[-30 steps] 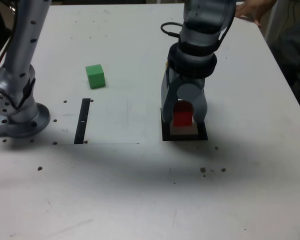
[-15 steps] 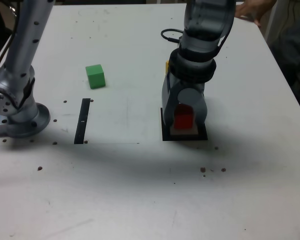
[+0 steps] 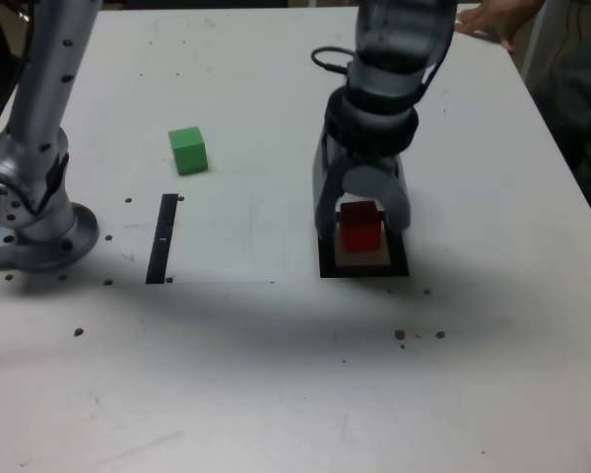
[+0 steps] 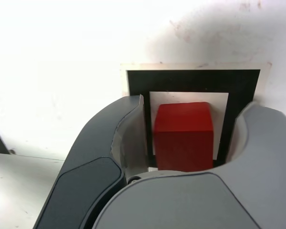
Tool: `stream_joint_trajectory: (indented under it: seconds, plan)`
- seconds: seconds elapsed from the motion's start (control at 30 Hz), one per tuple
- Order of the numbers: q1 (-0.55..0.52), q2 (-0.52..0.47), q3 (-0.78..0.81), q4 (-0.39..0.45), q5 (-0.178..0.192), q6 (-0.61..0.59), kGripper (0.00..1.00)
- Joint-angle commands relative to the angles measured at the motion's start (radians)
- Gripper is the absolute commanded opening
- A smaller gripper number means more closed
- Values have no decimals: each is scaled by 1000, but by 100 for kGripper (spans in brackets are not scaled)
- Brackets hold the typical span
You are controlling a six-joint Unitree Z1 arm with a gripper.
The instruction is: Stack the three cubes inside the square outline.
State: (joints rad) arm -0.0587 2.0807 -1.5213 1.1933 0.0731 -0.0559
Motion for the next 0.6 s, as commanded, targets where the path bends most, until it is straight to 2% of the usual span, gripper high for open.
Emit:
stream_joint_trajectory:
  seconds: [0.0, 0.27, 0.57]
  plan:
    - [9, -26, -12, 24, 15, -4, 100]
    - [98, -83, -68, 126, 76, 12, 100]
    - [250, -78, -103, 160, 87, 55, 100]
